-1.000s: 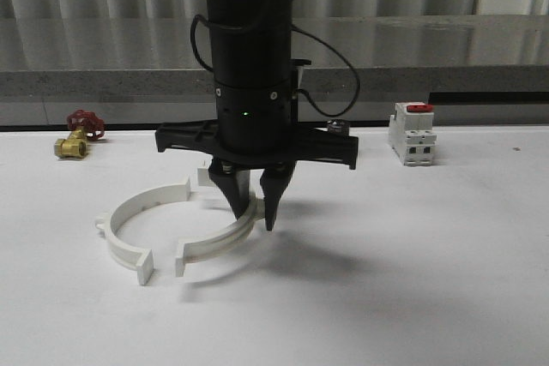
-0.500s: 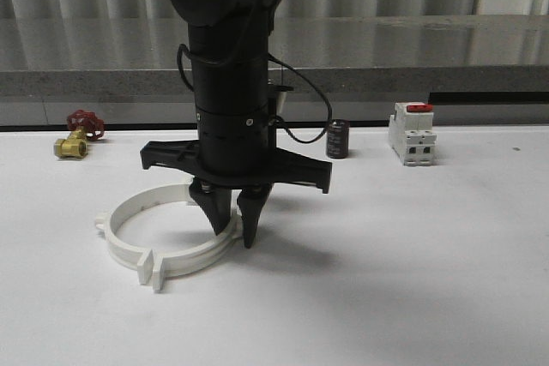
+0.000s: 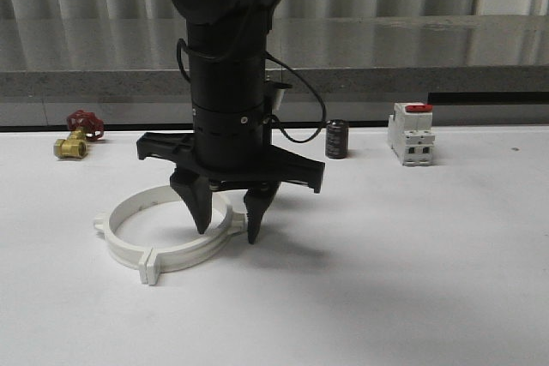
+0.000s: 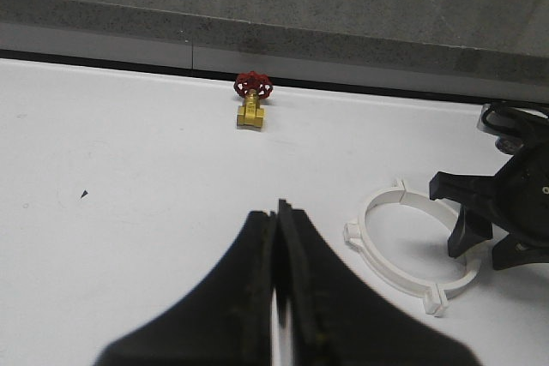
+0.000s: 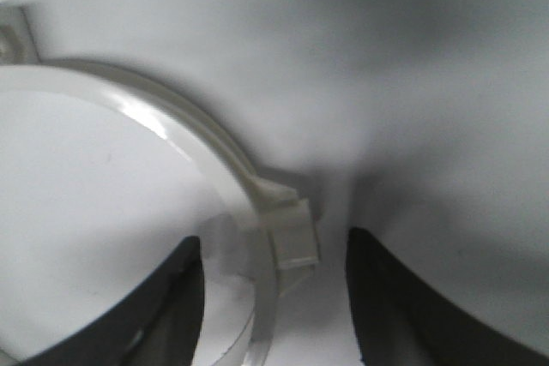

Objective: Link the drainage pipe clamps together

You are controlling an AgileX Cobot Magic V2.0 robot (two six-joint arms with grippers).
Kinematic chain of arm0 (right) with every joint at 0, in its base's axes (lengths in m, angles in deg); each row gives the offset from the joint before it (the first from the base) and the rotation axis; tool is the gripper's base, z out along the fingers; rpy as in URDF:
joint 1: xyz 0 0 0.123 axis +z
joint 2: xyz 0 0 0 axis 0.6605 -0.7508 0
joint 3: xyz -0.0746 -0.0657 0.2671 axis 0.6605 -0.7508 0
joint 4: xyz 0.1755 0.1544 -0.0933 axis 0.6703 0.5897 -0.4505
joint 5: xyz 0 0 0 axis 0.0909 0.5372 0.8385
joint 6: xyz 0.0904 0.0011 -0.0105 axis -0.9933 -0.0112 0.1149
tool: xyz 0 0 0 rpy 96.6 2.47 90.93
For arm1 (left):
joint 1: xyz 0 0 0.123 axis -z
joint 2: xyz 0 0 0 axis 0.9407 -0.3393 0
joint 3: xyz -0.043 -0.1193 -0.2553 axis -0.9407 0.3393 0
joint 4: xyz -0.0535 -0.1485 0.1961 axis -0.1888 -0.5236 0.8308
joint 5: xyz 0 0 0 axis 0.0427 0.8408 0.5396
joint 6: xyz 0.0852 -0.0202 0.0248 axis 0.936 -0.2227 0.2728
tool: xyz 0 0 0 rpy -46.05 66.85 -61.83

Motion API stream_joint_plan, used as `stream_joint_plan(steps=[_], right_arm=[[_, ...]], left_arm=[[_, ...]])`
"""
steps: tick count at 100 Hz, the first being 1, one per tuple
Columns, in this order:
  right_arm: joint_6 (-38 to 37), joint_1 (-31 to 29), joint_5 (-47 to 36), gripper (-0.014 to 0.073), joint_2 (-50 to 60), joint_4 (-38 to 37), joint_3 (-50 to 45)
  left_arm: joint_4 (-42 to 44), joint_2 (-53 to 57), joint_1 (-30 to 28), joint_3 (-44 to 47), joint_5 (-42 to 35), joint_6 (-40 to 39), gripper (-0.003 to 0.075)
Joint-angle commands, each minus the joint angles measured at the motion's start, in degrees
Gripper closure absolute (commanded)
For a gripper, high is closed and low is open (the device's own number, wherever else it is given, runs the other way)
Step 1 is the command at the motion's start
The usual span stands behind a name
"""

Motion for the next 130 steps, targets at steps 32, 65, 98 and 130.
stream_joint_plan(steps=[32,65,98,130], right_arm=[[25.94,-0.92,7.33,0.0277,12.61,-5.19,1.71],[44.27,-6.94,12.75,0.0660,22.92,-3.21,-2.76],[53.63,-18.74,3.14,0.0660,41.43,1.94,-22.09],[55.16,-34.64,-5.39,0.0660,62.17,3.38,-43.98]], left_arm=[[0.21,-0.64,0.04,-1.51,-4.82,-0.02,0.0741],[0.21,-0.64,0.04,-1.51,-4.82,-0.02,0.0741],[0.21,-0.64,0.04,-1.51,-4.82,-0.02,0.0741],[0.21,-0.64,0.04,-1.51,-4.82,-0.02,0.0741]])
